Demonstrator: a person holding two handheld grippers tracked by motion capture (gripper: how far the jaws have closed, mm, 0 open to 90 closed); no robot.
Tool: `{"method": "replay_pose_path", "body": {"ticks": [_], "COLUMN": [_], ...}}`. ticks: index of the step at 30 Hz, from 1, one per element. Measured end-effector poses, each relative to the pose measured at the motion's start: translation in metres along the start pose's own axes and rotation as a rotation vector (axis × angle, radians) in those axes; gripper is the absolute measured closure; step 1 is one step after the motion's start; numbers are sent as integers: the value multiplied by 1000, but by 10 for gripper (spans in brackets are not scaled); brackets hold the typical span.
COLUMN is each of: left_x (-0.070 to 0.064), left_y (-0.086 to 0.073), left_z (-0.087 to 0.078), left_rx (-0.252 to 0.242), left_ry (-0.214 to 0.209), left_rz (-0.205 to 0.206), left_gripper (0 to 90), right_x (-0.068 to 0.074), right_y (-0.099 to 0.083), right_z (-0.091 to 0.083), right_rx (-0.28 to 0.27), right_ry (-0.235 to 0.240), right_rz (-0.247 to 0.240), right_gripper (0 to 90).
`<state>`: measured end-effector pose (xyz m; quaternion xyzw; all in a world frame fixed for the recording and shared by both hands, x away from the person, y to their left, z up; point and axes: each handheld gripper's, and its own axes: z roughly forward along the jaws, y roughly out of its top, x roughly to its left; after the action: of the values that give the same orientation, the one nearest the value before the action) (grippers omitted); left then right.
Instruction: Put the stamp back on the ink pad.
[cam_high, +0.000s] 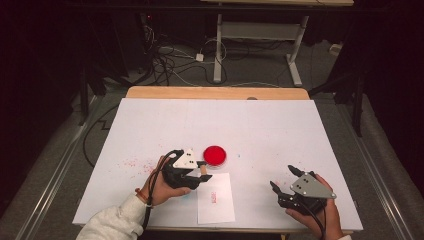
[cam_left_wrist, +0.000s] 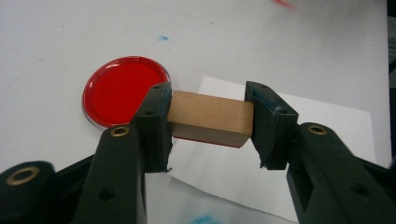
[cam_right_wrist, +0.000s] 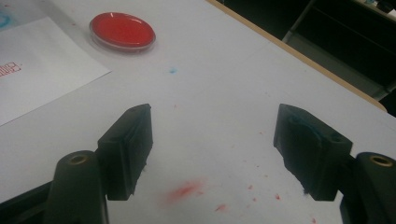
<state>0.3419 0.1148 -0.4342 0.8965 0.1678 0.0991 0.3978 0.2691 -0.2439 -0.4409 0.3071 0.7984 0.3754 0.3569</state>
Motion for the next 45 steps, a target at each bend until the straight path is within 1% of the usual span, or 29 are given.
{"method": "replay_pose_path", "body": {"ticks": [1,3,4,5,7,10,12,15,16,24,29,32,33,35,37,40,45], "left_x": [2,5,7,10,15,21,24,29,32,45,53,56,58,58,59,61,63], "left_y": [1,3,5,7,9,12,14,16,18,27,31,31,32,32,31,28,26], "left_z": [1,2,2,2,3,6,10,15,19,38,51,58,59,63,68,71,75], "left_rx": [-4,-7,-12,-14,-28,-30,-35,-30,-30,0,17,21,24,33,46,55,77], "left_ry": [8,9,18,19,15,19,23,29,31,37,42,42,35,34,36,36,34], "left_rz": [-4,-4,-6,-7,-23,-25,-37,-40,-43,-42,-60,-71,-74,-73,-83,-102,-109], "left_gripper": [521,521,521,521,522,521,521,521,521,521,520,520,520,520,519,519,518], "right_x": [0,0,0,0,0,1,1,1,1,0,0,0,0,0,0,0,0], "right_y": [0,0,0,0,-1,-1,-1,-2,-2,-2,-2,-2,-2,-3,-3,-3,-3], "right_z": [0,0,0,0,1,2,2,2,2,3,3,4,4,4,4,3,4], "right_rx": [1,0,0,0,4,7,8,11,11,11,13,14,14,15,15,16,17], "right_ry": [-1,0,-1,-1,1,2,2,1,2,5,5,5,6,6,7,8,10], "right_rz": [0,1,0,1,-2,0,-1,-2,-2,0,2,2,2,1,0,1,1], "right_gripper": [290,291,290,290,291,289,289,289,290,290,290,291,291,291,291,291,291]}}
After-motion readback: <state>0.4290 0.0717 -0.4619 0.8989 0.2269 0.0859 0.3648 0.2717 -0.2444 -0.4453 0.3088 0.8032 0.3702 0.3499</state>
